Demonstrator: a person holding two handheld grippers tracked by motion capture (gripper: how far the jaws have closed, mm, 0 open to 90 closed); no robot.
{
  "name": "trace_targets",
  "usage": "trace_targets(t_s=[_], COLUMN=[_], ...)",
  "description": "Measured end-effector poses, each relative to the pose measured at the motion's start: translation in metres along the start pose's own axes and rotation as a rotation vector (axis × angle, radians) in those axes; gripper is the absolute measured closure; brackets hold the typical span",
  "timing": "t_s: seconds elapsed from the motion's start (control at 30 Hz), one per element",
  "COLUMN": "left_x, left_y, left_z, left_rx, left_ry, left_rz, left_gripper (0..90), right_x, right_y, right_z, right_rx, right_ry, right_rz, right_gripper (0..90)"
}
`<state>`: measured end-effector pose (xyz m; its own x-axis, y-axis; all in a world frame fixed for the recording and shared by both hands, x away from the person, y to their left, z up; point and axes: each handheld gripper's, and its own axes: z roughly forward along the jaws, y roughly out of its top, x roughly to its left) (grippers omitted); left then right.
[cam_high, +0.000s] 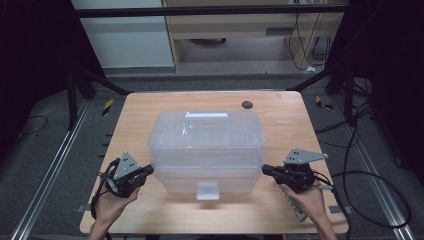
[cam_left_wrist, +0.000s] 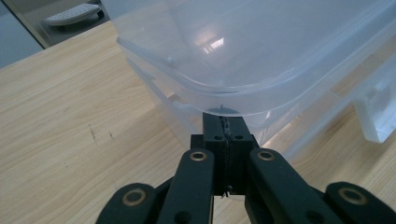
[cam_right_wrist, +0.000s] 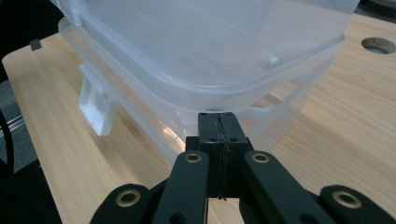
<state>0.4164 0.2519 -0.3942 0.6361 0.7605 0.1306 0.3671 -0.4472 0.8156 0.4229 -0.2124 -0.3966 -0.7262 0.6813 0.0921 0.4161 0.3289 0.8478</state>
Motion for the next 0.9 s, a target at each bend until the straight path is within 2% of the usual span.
trace_targets(t_s=[0.53, 0.9], left_x=[0.001, 0.004], left_y=[0.008, 0.013], left_z=[0.0, -0.002], left_rx=[-0.025, -0.039], left_ry=[0.013, 0.02], left_rz=[-0.026, -0.026], left_gripper=[89.8, 89.8], right_x=[-0.002, -0.004], right_y=[0.006, 0.012], right_z=[-0.003, -0.002], right_rx=[-0.034, -0.044], right_ry=[-0.004, -0.023], right_rz=[0.013, 0.005], right_gripper=[90.0, 90.0])
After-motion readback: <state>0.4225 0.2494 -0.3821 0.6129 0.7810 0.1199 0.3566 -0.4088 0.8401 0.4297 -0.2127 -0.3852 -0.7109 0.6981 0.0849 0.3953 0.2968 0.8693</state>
